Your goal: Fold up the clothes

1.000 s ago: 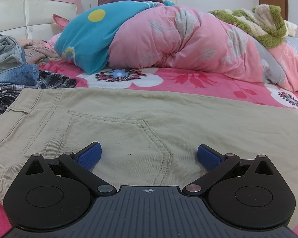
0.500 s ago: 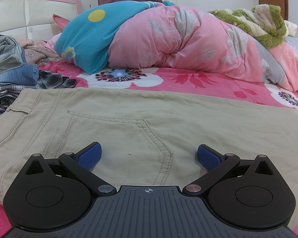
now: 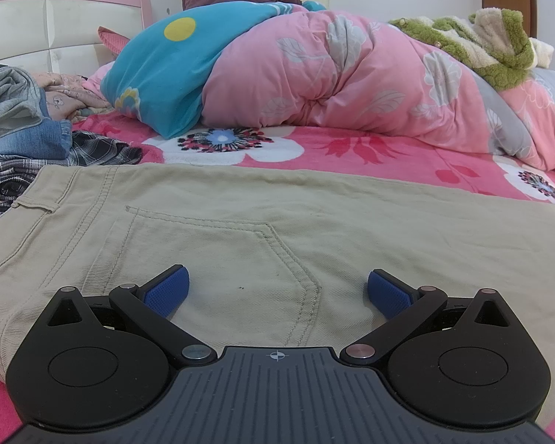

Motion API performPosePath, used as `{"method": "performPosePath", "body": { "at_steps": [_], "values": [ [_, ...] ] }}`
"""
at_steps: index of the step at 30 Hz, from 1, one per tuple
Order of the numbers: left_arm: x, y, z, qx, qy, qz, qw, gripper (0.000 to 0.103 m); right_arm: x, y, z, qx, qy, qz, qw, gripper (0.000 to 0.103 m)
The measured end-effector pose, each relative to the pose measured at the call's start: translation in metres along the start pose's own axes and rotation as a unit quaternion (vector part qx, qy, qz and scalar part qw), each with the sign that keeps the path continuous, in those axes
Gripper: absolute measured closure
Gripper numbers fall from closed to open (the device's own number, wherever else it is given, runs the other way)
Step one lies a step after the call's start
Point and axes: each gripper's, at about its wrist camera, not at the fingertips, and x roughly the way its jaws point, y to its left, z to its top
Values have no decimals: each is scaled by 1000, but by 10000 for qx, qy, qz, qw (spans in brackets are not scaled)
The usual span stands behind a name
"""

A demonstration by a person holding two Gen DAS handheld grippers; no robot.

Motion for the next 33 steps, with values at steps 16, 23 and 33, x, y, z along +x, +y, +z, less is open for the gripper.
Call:
{"method": "performPosePath", "body": {
  "at_steps": [16, 23, 33],
  "values": [
    [-17, 1, 1, -94, -506, -128, 9986, 0, 1, -1, -1, 1, -7, 10, 10000, 17],
    [-28, -17, 14, 11, -728, -503, 9961, 0, 1, 0, -1, 7, -9, 17, 10000, 17],
    [-8, -48, 16, 201, -343, -587, 9975, 0, 1, 0, -2, 7, -12, 20, 10000, 17]
  ]
}}
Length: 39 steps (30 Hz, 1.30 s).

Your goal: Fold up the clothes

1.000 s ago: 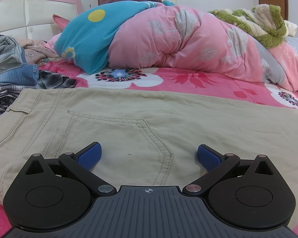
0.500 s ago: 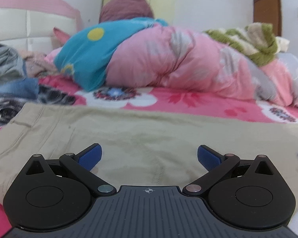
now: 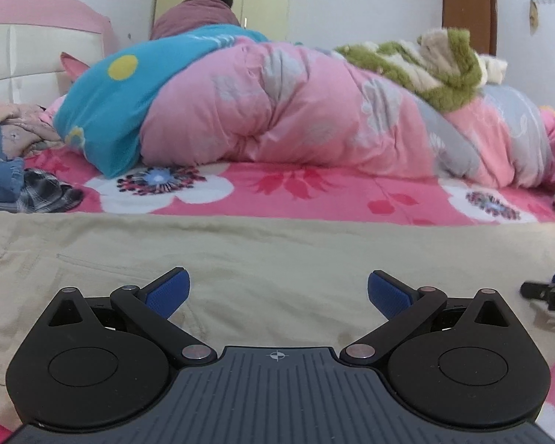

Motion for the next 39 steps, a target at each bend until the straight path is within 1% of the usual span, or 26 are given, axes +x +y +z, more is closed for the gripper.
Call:
{"method": "performPosePath", "body": {
  "at_steps": [2, 5, 7, 12, 18, 23, 30, 34, 39],
  "values": [
    [6, 1, -4, -19, 164, 34, 9999, 0, 0, 0, 0, 0, -1, 0, 10000, 17],
    [13, 9, -7, -250, 379, 50, 9990, 0, 0, 0, 0, 0, 0, 1, 10000, 17],
    [14, 13, -8, -390, 404, 15, 9984, 0, 0, 0, 0, -1, 1, 2, 10000, 17],
    [10, 12, -9, -393, 366, 22, 9986, 0, 0, 0, 0, -13, 7, -10, 10000, 17],
    [2, 22, -10, -720, 282, -175, 9969, 0, 0, 2, 0, -54, 23, -39, 10000, 17],
    [-2, 21, -8, -716, 309, -192, 9968, 0, 1, 2, 0, -77, 32, -55, 9999, 17],
    [-18, 26, 2, -917, 79, -427, 9948, 0, 1, 4, 0, -115, 48, -75, 9999, 17],
    [-23, 38, 8, -1002, -7, -314, 9945, 0, 1, 4, 0, -127, 55, -79, 9999, 17],
    [-24, 63, 10, -1150, 16, -2, 9934, 0, 1, 4, 1, -123, 73, -72, 9999, 17]
  ]
}}
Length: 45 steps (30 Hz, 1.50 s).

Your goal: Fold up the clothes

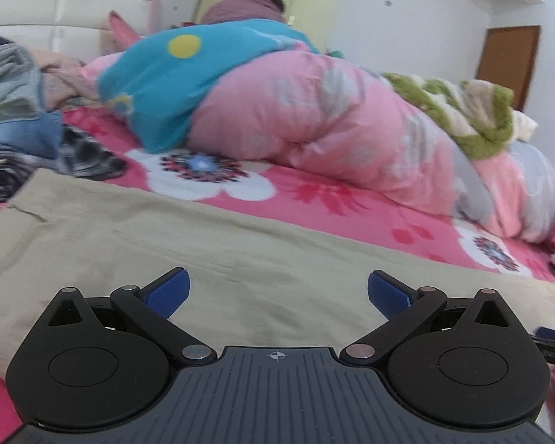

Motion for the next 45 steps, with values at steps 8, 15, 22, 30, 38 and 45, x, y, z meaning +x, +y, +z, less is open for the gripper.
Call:
{"method": "performPosePath", "body": {
  "at_steps": [8, 15, 22, 30, 38, 45],
  "values": [
    [4, 40, 2, -358, 102, 328, 9988, 0, -29, 28, 15, -170, -156, 484, 9986, 19],
    [5, 44, -2, -284, 76, 287, 9992, 0, -65, 122, 30, -1012, -375, 2248, 9684, 50],
    [4, 48, -3, -372, 43, 188, 9991, 0, -68, 167, 1, -2074, 52, 2846, 9359, 79],
    [4, 48, -6, -273, 29, 190, 9994, 0, -92, 198, 16, -2198, -281, 3405, 9137, 87],
    [5, 50, -5, -306, 13, 170, 9994, 0, -89, 208, -12, -2537, 151, 3308, 9088, 87],
    [3, 53, -5, -361, -15, 162, 9992, 0, -115, 232, -16, -3512, -367, 3239, 8777, 71]
  ]
}}
